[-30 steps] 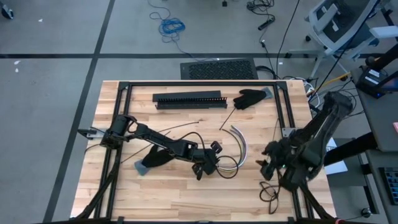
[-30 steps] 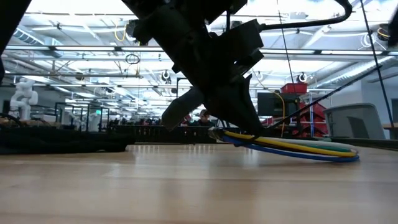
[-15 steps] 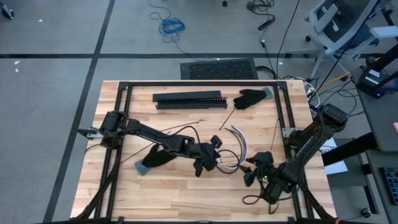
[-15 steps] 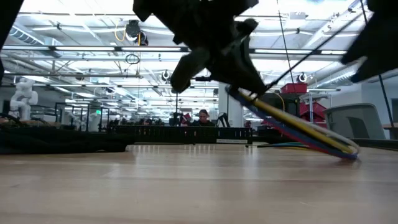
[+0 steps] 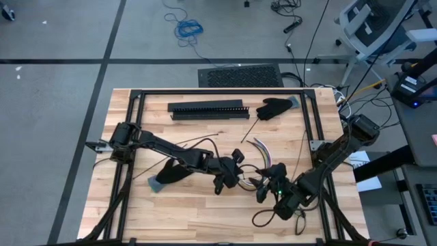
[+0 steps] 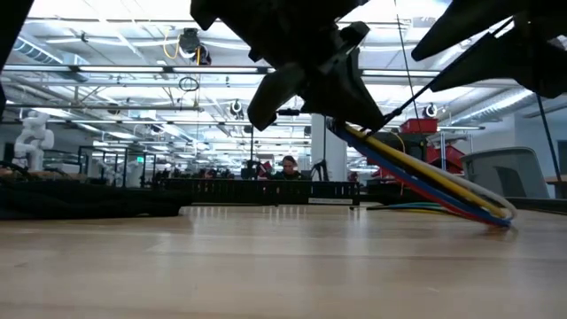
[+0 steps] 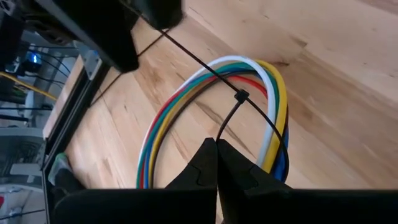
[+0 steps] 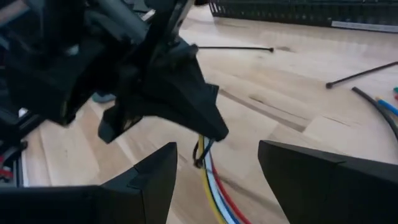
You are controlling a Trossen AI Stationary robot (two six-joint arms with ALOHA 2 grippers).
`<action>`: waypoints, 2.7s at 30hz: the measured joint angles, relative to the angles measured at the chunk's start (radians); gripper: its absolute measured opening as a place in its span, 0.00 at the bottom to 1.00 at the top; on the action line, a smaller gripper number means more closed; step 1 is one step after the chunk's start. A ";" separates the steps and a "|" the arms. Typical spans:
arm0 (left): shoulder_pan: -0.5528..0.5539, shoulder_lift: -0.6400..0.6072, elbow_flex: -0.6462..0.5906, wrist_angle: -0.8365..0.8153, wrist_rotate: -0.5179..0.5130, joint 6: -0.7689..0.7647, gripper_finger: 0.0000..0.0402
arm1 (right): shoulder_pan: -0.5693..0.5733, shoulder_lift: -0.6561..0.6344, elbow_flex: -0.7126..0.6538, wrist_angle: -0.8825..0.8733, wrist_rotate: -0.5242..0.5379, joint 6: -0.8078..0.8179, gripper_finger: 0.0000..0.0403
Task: Ziptie cables
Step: Wrap the cable wires using a zip tie
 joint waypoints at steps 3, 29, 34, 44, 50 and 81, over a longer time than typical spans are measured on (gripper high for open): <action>0.000 0.000 0.000 0.001 -0.011 -0.001 0.00 | 0.013 0.000 0.000 0.007 -0.014 -0.004 0.55; 0.007 -0.069 -0.002 0.033 -0.026 -0.085 0.00 | 0.133 0.010 -0.230 0.014 0.211 0.566 0.47; 0.022 -0.108 0.000 0.057 -0.025 -0.179 0.00 | 0.141 0.010 -0.293 0.123 0.371 0.671 0.46; 0.021 -0.103 -0.001 0.053 0.019 -0.182 0.00 | 0.137 0.010 -0.329 0.351 0.350 0.559 0.46; 0.022 -0.103 -0.001 0.055 0.019 -0.182 0.00 | 0.094 0.010 -0.329 0.527 0.249 0.348 0.46; 0.018 -0.111 -0.001 0.046 -0.042 -0.256 0.00 | 0.070 -0.533 -0.712 1.135 0.130 -0.632 0.38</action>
